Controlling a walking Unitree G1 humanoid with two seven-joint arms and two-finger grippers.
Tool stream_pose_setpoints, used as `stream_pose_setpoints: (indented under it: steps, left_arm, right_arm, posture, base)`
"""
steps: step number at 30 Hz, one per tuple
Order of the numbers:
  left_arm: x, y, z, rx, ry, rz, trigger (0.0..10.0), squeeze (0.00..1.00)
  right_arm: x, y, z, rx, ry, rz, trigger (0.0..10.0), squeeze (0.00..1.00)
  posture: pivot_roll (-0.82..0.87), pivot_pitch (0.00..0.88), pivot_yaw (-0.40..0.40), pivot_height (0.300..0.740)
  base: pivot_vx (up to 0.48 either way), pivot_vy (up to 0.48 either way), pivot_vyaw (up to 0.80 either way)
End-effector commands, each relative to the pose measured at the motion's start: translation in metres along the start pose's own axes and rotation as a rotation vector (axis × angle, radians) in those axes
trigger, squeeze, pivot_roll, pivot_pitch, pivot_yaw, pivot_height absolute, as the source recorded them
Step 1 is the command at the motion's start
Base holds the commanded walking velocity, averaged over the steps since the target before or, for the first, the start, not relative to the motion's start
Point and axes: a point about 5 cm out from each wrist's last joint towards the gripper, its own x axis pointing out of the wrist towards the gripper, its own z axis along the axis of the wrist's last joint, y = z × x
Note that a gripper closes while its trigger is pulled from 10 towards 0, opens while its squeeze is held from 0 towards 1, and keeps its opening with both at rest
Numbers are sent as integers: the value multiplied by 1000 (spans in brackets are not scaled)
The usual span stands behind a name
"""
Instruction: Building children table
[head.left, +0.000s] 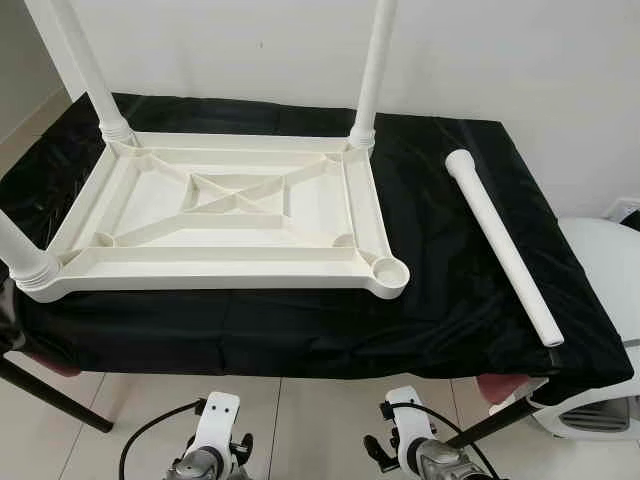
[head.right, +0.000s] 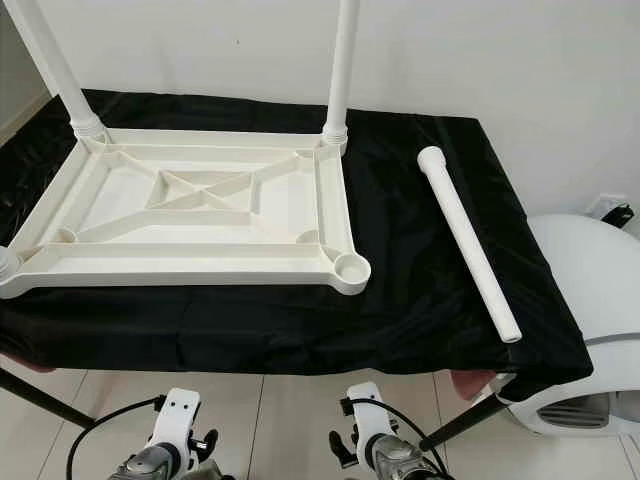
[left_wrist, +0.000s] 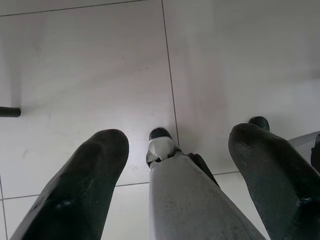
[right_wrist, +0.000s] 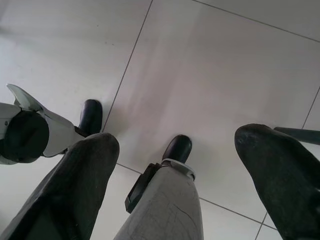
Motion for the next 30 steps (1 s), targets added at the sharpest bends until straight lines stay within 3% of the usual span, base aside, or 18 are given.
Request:
stream_pose_setpoints:
  steps: [1, 30]
  left_arm:
    - [-1, -2, -5, 9, 26, -51, 10000, 0]
    - [-1, -3, -7, 2, 41, -47, 10000, 0]
  right_arm:
    - [1, 2, 1, 12, -6, 1, 10000, 0]
    - [0, -2, 1, 10, 0, -10, 10000, 0]
  posture:
    - [43, 0, -4, 740]
    - [44, 0, -11, 740]
  base:
    - [0, 0, 0]
    - [0, 0, 0]
